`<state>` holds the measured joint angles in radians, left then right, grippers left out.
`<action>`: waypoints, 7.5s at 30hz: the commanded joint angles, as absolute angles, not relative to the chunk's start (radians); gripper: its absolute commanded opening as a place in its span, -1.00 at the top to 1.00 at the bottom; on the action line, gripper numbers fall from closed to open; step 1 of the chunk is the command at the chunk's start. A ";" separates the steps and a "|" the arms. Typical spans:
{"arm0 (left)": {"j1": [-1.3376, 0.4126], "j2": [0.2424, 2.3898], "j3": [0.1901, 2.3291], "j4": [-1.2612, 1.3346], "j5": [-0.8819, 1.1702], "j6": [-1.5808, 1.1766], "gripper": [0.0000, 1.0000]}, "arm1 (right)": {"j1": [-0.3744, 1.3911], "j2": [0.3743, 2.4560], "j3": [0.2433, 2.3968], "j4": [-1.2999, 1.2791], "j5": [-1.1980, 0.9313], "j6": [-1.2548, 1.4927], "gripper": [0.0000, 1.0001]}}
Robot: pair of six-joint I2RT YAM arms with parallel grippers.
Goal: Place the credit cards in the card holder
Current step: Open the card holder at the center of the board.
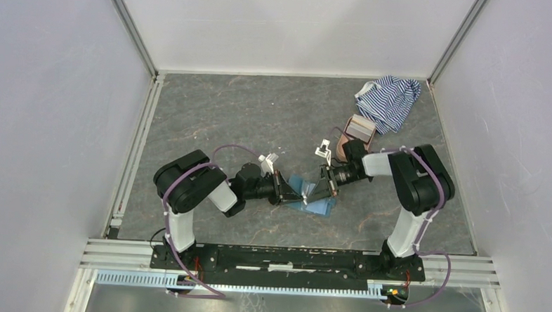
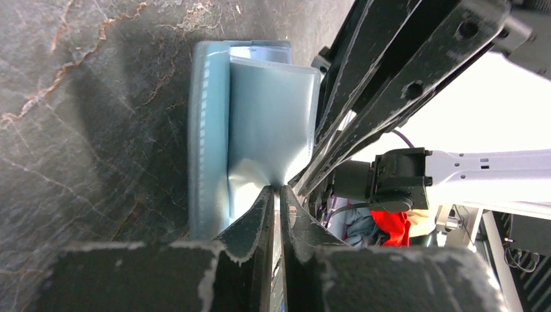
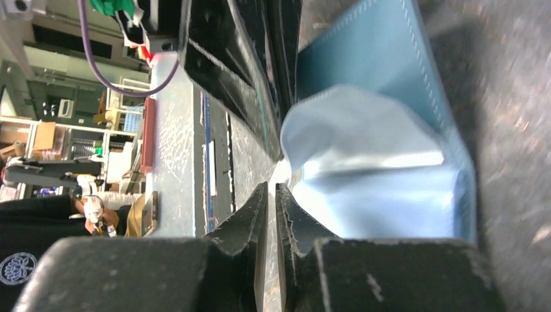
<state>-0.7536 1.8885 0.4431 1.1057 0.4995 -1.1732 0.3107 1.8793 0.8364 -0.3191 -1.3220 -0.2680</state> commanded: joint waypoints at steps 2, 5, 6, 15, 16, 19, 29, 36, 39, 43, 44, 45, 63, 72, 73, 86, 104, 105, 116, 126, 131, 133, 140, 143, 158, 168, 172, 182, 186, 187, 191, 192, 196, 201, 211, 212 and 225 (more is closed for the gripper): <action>-0.747 1.895 0.426 1.173 0.488 -1.173 0.72 | 0.315 1.744 0.737 0.005 -1.193 -0.007 0.63; -0.746 1.890 0.414 1.191 0.491 -1.178 0.63 | 0.313 1.757 0.756 -0.062 -1.171 -0.058 0.49; -0.744 1.888 0.409 1.200 0.492 -1.182 0.61 | 0.312 1.762 0.756 -0.065 -1.170 -0.061 0.43; -0.725 1.913 0.376 1.317 0.516 -1.230 0.56 | 0.306 1.759 0.773 -0.083 -1.195 -0.090 0.29; -0.723 1.922 0.375 1.337 0.521 -1.237 0.56 | 0.308 1.758 0.772 -0.083 -1.187 -0.090 0.29; -0.721 1.944 0.370 1.380 0.530 -1.258 0.49 | 0.317 1.758 0.770 -0.082 -1.131 -0.091 0.29; -0.713 1.925 0.366 1.369 0.535 -1.247 -0.97 | 0.385 1.736 0.759 -0.016 -1.025 -0.036 0.41; -0.713 1.815 0.418 1.120 0.520 -1.117 -1.00 | 0.402 1.704 0.761 0.080 -0.983 0.038 0.40; -0.713 1.733 0.440 0.971 0.482 -1.025 -1.00 | 0.402 1.713 0.773 0.072 -0.959 0.046 0.40; -0.713 1.662 0.489 0.814 0.435 -0.921 -1.00 | 0.402 1.735 0.759 0.097 -0.955 0.066 0.40; -0.713 1.662 0.507 0.785 0.434 -0.904 -1.00 | 0.403 1.741 0.761 0.104 -0.963 0.076 0.39; -0.713 1.669 0.519 0.767 0.441 -0.891 -1.00 | 0.405 1.743 0.760 0.111 -0.969 0.081 0.38; -0.716 1.653 0.594 0.564 0.402 -0.795 -0.34 | 0.402 1.757 0.721 0.185 -1.000 0.137 0.36; -0.731 1.680 0.606 0.541 0.404 -0.785 0.20 | 0.394 1.770 0.733 0.143 -1.003 0.093 0.38; -0.732 1.682 0.608 0.534 0.400 -0.781 0.25 | 0.393 1.770 0.738 0.135 -1.002 0.082 0.38; -0.734 1.653 0.563 0.556 0.381 -0.766 0.73 | 0.379 1.688 0.792 -0.232 -0.920 -0.336 0.36; -0.744 1.650 0.425 0.866 0.411 -0.905 0.67 | 0.370 1.604 0.785 -0.309 -0.868 -0.440 0.16; -0.744 1.638 0.414 0.891 0.407 -0.905 0.61 | 0.369 1.614 0.796 -0.307 -0.896 -0.427 0.16; -0.740 1.252 0.473 0.582 0.189 -0.551 -0.99 | 0.333 1.643 0.792 -0.286 -0.928 -0.387 0.17; -0.766 1.431 0.640 0.535 0.460 -0.501 -0.53 | 0.331 1.669 0.799 -0.289 -0.941 -0.380 0.18; -0.850 1.476 0.753 0.332 0.403 -0.377 -0.21 | 0.324 1.677 0.801 -0.288 -0.949 -0.373 0.18; -0.869 1.503 0.789 0.252 0.347 -0.361 -0.14 | 0.319 1.679 0.801 -0.289 -0.951 -0.372 0.19; -0.929 1.617 0.903 0.071 0.151 -0.306 -0.10 | 0.310 1.686 0.803 -0.291 -0.957 -0.371 0.19; -0.940 1.646 0.931 0.038 0.114 -0.292 -0.06 | 0.309 1.687 0.804 -0.293 -0.959 -0.371 0.20; -0.942 1.722 0.923 0.077 0.121 -0.370 0.96 | 0.288 1.649 0.810 -0.341 -0.984 -0.431 0.20; -0.981 1.516 0.674 0.252 -0.045 -0.708 0.96 | 0.215 1.531 0.793 -0.463 -1.051 -0.572 0.10; -1.064 1.469 0.654 0.230 -0.250 -0.807 0.96 | 0.216 1.562 0.808 -0.510 -1.096 -0.611 0.08; -1.177 1.550 0.708 0.130 -0.480 -1.052 0.96 | 0.323 1.486 0.741 -0.418 -0.895 -0.595 0.00; -1.180 1.554 0.683 0.186 -0.450 -1.085 0.96 | 0.376 1.412 0.682 -0.268 -0.724 -0.524 -0.17; -1.181 1.549 0.674 0.198 -0.446 -1.092 0.96 | 0.390 1.406 0.676 -0.251 -0.699 -0.512 -0.19; -1.184 1.519 0.639 0.215 -0.443 -1.132 0.96 | 0.457 1.401 0.662 -0.205 -0.602 -0.485 -0.22; -1.183 1.512 0.630 0.223 -0.443 -1.143 0.96 | 0.472 1.399 0.660 -0.197 -0.584 -0.483 -0.23; -1.183 1.500 0.602 0.263 -0.415 -1.178 0.96 | 0.542 1.419 0.660 -0.185 -0.501 -0.479 -0.25; -1.184 1.485 0.566 0.291 -0.392 -1.212 0.96 | 0.587 1.428 0.640 -0.172 -0.387 -0.491 -0.31; -1.183 1.469 0.520 0.318 -0.377 -1.237 0.96 | 0.623 1.467 0.626 -0.182 -0.318 -0.515 -0.23; -1.181 1.469 0.513 0.323 -0.376 -1.240 0.96 | 0.624 1.469 0.626 -0.186 -0.319 -0.517 -0.15; -1.165 1.484 0.460 0.392 -0.340 -1.312 0.96 | 0.602 1.430 0.647 -0.204 -0.279 -0.530 -0.06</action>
